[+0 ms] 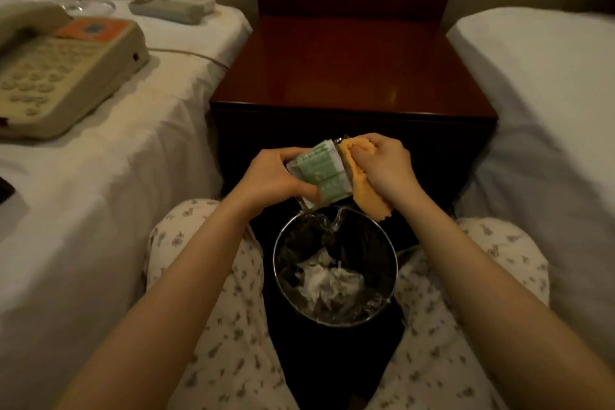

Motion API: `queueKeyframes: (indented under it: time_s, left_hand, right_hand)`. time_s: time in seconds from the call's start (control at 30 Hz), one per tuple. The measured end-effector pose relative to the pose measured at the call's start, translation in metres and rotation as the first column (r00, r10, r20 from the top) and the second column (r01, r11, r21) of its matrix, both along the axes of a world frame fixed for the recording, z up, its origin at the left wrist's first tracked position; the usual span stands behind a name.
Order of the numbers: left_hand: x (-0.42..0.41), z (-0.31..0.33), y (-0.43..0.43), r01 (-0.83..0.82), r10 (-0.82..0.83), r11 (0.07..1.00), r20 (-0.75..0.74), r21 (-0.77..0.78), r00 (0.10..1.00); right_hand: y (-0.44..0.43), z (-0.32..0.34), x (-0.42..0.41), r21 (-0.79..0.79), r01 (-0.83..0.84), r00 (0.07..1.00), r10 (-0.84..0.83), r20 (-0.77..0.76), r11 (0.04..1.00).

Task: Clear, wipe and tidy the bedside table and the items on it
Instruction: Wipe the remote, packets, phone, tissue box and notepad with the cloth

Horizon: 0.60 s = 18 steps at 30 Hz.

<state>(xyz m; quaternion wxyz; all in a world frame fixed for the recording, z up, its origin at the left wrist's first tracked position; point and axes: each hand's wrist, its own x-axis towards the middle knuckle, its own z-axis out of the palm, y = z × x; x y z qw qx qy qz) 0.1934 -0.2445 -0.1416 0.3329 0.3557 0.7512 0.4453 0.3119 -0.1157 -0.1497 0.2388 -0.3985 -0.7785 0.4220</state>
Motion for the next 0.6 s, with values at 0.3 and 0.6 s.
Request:
queueKeyframes:
  time_s: [0.3, 0.6]
  left_hand:
    - [0.005, -0.004, -0.007, -0.001, -0.001, 1.000, 0.078, 0.031, 0.997]
    - [0.008, -0.008, -0.002, -0.095, 0.091, 0.995, 0.144, 0.018, 0.985]
  right_hand:
    - [-0.006, -0.006, 0.008, 0.010, -0.030, 0.999, 0.030, -0.035, 1.000]
    - [-0.001, -0.007, 0.006, 0.026, -0.026, 0.999, 0.025, 0.038, 0.999]
